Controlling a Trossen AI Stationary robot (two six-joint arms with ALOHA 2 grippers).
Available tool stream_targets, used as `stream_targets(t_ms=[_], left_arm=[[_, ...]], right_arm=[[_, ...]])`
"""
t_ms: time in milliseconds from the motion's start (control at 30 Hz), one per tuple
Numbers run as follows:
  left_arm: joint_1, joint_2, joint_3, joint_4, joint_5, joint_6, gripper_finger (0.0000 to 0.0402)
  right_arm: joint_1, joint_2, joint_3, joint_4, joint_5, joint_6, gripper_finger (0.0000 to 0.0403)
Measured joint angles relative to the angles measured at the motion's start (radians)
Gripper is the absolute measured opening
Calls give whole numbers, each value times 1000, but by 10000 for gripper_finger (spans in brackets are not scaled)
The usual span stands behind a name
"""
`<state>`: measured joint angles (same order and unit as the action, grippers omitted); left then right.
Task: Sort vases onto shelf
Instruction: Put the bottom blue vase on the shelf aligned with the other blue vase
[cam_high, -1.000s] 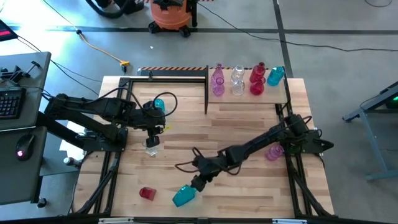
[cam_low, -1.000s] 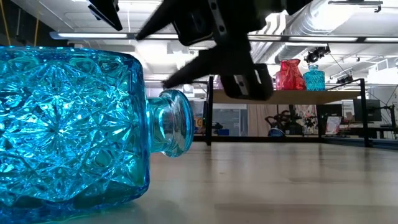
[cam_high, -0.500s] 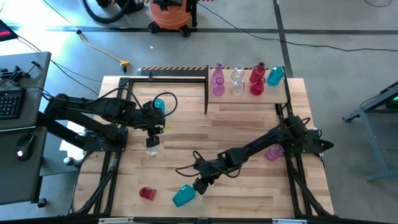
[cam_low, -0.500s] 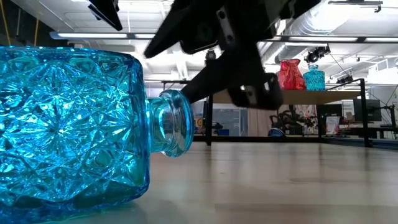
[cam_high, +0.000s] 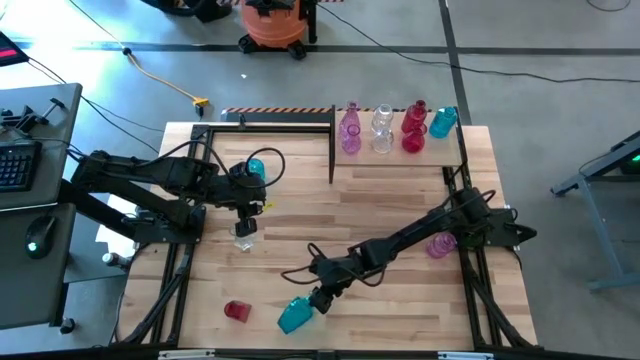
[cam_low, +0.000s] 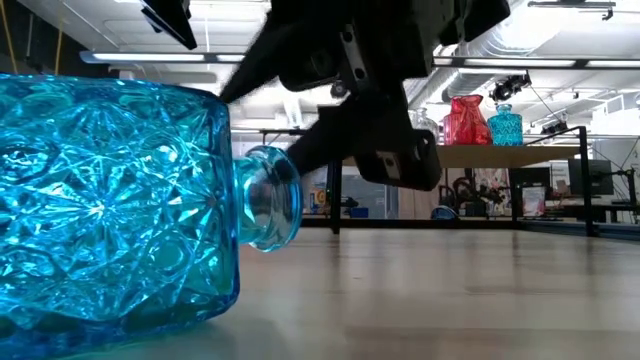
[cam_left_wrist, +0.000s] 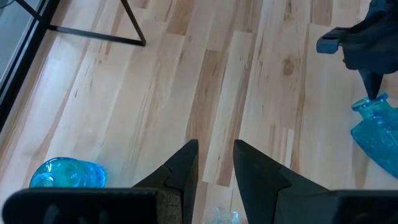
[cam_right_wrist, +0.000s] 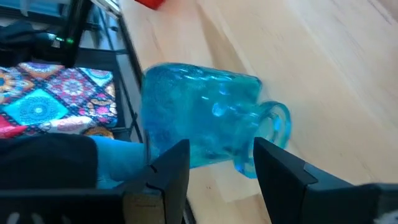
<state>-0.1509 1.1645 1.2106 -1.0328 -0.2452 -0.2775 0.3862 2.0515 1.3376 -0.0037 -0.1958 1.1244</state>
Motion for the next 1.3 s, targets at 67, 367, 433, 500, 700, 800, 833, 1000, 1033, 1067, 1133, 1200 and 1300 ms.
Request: stream_targets(t_ms=[67, 367, 433, 500, 700, 800, 833, 1000, 1033, 1067, 1133, 1200, 1300], left_arm=[[0, 0, 0, 0, 0, 0, 90], [0, 0, 0, 2, 0, 0, 90], [0, 0, 0, 3, 0, 0, 90], [0, 0, 0, 2, 0, 0, 90], [0, 0, 0, 2, 0, 0, 90], [0, 0, 0, 2, 0, 0, 90], [0, 0, 0, 2, 0, 0, 90], [0, 0, 0, 2, 0, 0, 90], [0, 0, 0, 2, 0, 0, 90], [0, 0, 0, 2, 0, 0, 90], [0, 0, 0, 2, 0, 0, 90], [0, 0, 0, 2, 0, 0, 90], [0, 0, 0, 2, 0, 0, 90]], right_arm=[[-2, 7, 0, 13, -4, -4, 158], [-11, 39, 0, 76, -41, -5, 156], [-14, 39, 0, 73, -41, -6, 149], [-15, 39, 0, 74, -41, -6, 137], [-15, 39, 0, 71, -43, -7, 82], [-15, 39, 0, 68, -46, -3, 51], [-15, 39, 0, 68, -48, 0, 39], [-15, 39, 0, 68, -49, 6, 8], [-15, 39, 0, 67, -49, 20, 9], [-15, 39, 0, 66, -49, 23, 9], [-15, 39, 0, 66, -50, 28, 5], [-15, 39, 0, 65, -54, 40, 5], [-15, 36, 0, 60, -68, 58, 4]])
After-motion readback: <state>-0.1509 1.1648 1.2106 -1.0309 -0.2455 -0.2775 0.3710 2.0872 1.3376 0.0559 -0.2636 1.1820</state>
